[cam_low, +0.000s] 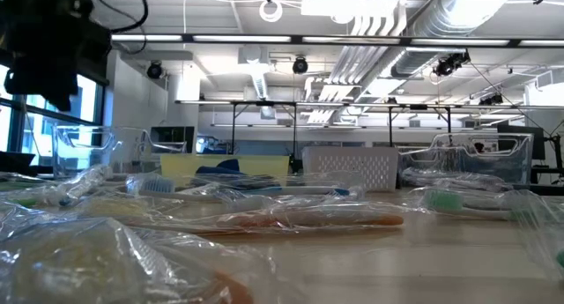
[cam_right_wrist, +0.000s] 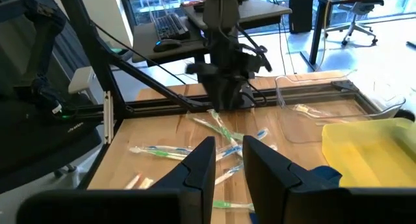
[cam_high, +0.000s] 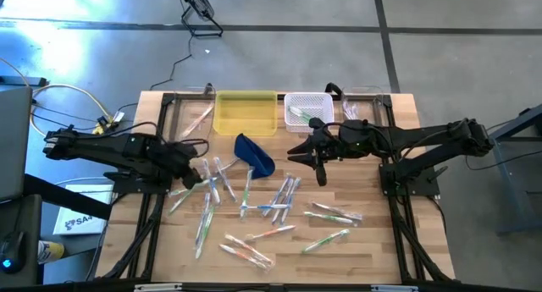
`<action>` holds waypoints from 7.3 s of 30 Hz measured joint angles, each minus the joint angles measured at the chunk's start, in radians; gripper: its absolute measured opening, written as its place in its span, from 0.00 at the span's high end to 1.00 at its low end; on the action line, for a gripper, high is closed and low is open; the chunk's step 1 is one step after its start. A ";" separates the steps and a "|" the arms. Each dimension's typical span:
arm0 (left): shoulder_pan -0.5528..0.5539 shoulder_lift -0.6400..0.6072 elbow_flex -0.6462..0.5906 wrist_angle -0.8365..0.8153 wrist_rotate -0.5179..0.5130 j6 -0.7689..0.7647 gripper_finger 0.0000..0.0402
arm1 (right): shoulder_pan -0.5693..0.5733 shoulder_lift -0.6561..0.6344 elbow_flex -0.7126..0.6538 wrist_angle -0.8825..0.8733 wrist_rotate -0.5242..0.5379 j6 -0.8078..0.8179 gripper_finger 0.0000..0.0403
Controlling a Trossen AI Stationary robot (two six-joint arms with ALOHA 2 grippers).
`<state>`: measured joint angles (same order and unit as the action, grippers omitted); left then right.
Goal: Pick & Place Toothbrushes
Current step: Put the blue toothbrush into the yellow bin
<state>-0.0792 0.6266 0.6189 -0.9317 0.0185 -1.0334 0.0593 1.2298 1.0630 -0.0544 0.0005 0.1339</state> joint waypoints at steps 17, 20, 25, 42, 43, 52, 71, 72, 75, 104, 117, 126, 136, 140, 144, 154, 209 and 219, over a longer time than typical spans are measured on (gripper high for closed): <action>0.000 0.127 0.000 -0.071 -0.193 -0.098 0.62 | 0.000 0.000 0.000 -0.001 0.000 -0.026 0.83; 0.000 0.161 0.000 -0.059 -0.194 -0.087 0.62 | 0.000 0.000 0.000 -0.002 0.000 -0.026 0.83; 0.000 0.222 0.000 -0.056 -0.200 -0.118 0.62 | 0.000 0.000 0.000 -0.002 0.000 -0.026 0.83; 0.000 0.428 0.000 0.051 -0.214 -0.190 0.62 | -0.001 0.000 0.000 -0.045 0.000 -0.026 0.83; 0.000 0.438 0.000 0.060 -0.214 -0.194 0.62 | -0.001 0.000 0.000 -0.048 0.000 -0.026 0.83; 0.000 0.524 0.000 0.131 -0.215 -0.195 0.62 | -0.001 0.000 0.000 -0.050 0.000 -0.026 0.83; 0.000 0.682 0.000 0.261 -0.211 -0.191 0.62 | -0.001 0.000 0.000 -0.049 0.000 -0.022 0.83; 0.000 0.682 0.000 0.264 -0.211 -0.191 0.62 | -0.001 0.000 0.000 -0.049 0.000 -0.022 0.83; 0.000 0.681 0.000 0.269 -0.211 -0.191 0.63 | -0.001 0.000 0.000 -0.050 0.000 -0.022 0.83; 0.000 0.536 0.002 0.275 -0.243 -0.119 1.00 | 0.000 -0.001 0.000 -0.071 0.006 -0.022 0.83; 0.001 0.285 0.003 0.428 -0.427 0.119 1.00 | -0.001 -0.001 0.000 -0.072 0.050 -0.022 0.83; 0.001 0.190 0.003 0.889 -0.458 0.622 1.00 | 0.000 -0.001 0.000 -0.071 0.049 0.031 0.83; 0.134 0.204 0.079 1.027 -0.263 0.965 1.00 | 0.000 -0.001 0.000 -0.075 0.031 0.054 0.83; 0.243 0.233 0.162 0.878 -0.208 1.040 1.00 | 0.000 -0.001 0.000 -0.074 0.024 0.053 0.83; 0.358 0.287 0.241 0.753 -0.130 1.110 1.00 | 0.000 -0.001 0.000 -0.074 0.024 0.054 0.83; 0.604 0.509 0.379 0.659 0.112 1.288 1.00 | 0.000 -0.001 0.000 -0.070 0.027 0.071 0.83; 0.819 1.106 0.509 0.711 0.232 1.386 1.00 | -0.067 0.004 0.000 -0.046 0.492 0.082 0.83; 0.819 1.106 0.509 0.712 0.226 1.376 0.88 | -0.066 0.004 0.000 -0.047 0.323 0.080 0.83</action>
<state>0.7395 1.7325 1.1275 -0.2201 0.2443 0.3428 -0.0067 1.2339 1.0631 -0.1009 0.3236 0.2138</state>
